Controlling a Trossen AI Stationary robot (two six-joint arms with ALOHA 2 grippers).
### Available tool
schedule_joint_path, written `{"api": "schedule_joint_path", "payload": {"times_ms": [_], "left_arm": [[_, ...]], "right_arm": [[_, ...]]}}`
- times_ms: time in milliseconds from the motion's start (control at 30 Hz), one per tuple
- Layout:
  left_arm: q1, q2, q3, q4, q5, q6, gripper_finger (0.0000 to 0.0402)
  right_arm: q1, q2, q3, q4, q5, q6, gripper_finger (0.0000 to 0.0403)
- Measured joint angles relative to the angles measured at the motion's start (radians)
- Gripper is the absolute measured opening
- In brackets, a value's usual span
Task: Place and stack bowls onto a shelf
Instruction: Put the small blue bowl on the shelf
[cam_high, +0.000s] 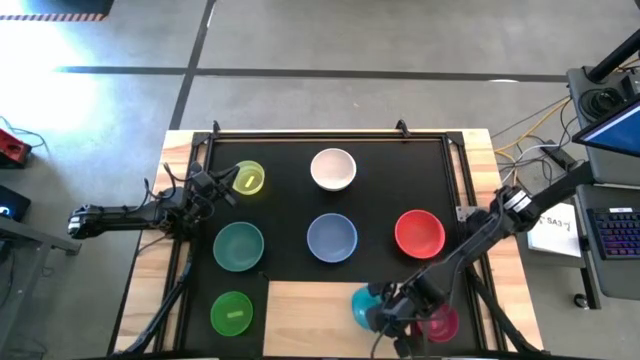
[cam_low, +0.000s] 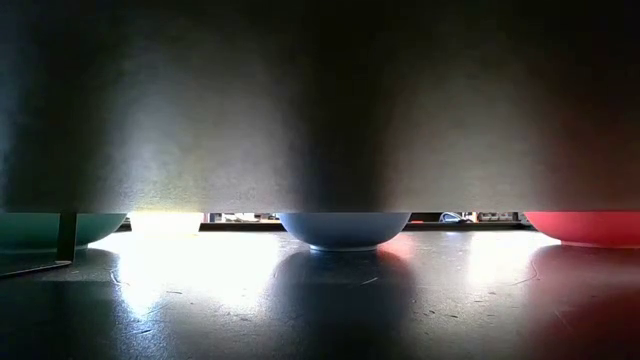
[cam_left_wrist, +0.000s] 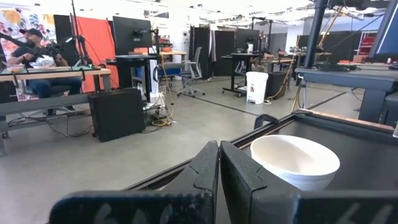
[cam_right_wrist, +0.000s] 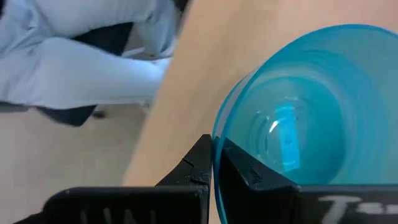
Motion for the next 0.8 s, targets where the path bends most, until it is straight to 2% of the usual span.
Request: {"api": "schedule_joint_path", "payload": {"times_ms": [200,567,800], "left_arm": [[0.000,0.000,0.000,0.000,0.000,0.000,0.0000],[0.000,0.000,0.000,-0.001,0.000,0.000,0.0000],[0.000,0.000,0.000,-0.001,0.000,0.000,0.0000]], "right_arm": [[0.029,0.032,0.039,-0.002,-0.102,0.047,0.0009],[0.031,0.046,0.044,-0.003,-0.101,0.078,0.0012],[0.031,0.046,0.043,-0.007,-0.101,0.075,0.0053]]}}
